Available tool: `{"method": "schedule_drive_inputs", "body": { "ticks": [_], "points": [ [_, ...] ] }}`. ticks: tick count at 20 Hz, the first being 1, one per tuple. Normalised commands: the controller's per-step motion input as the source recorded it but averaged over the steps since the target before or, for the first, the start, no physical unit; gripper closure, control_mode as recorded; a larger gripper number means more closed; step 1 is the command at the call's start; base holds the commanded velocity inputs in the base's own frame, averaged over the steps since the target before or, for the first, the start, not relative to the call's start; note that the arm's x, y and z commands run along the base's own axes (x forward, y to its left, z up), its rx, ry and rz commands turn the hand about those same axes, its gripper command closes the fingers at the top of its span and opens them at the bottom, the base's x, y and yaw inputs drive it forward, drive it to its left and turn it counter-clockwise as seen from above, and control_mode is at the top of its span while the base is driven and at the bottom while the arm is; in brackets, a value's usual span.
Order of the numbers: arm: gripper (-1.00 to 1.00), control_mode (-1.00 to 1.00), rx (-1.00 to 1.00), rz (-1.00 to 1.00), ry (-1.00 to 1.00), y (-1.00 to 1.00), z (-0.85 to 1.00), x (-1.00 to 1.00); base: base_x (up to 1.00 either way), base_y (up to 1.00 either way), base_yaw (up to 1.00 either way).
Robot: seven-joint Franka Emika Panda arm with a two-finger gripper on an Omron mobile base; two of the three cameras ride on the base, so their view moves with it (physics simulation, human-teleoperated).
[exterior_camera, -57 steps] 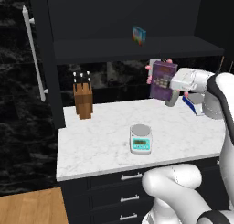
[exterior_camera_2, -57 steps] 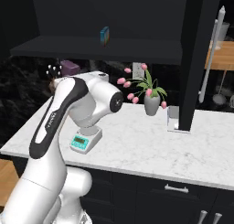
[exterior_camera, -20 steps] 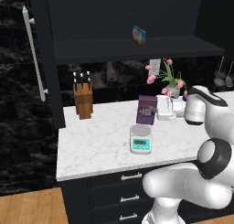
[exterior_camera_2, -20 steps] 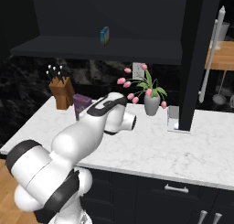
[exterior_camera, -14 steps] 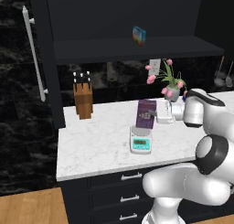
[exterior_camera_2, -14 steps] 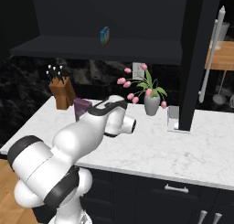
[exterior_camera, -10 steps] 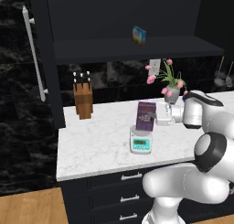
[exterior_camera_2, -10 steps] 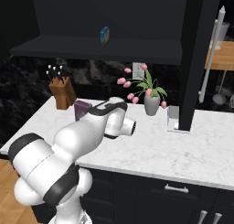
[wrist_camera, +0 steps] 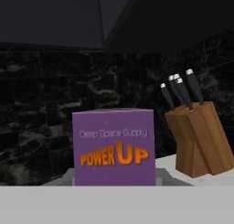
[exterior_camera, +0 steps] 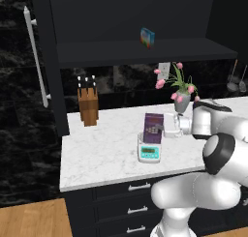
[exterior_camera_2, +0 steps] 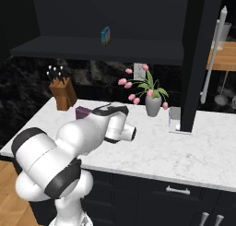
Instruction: Pick the cereal and place it on the digital scale for weighing, and close the cabinet.
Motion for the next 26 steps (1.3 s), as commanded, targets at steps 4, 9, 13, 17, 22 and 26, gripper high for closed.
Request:
{"method": "schedule_drive_inputs", "body": {
  "ticks": [4,9,13,17,22,26],
  "points": [
    [1.00,-1.00,0.00,0.00,-0.11,0.00,-0.07,0.18,0.00,0.00,0.00],
    [1.00,-1.00,-0.01,0.00,-0.08,0.00,-0.05,0.31,0.00,0.00,0.00],
    [1.00,-1.00,0.00,0.00,0.03,0.00,-0.16,0.19,0.00,0.00,0.00],
    [1.00,-1.00,0.00,0.00,0.02,-0.05,-0.16,0.11,0.00,0.00,0.00],
    [1.00,-1.00,0.00,0.00,0.00,-0.03,-0.18,0.06,0.00,0.00,0.00],
    [1.00,-1.00,0.00,0.00,0.00,-0.02,-0.03,-0.01,0.00,0.00,0.00]
  ]
}}
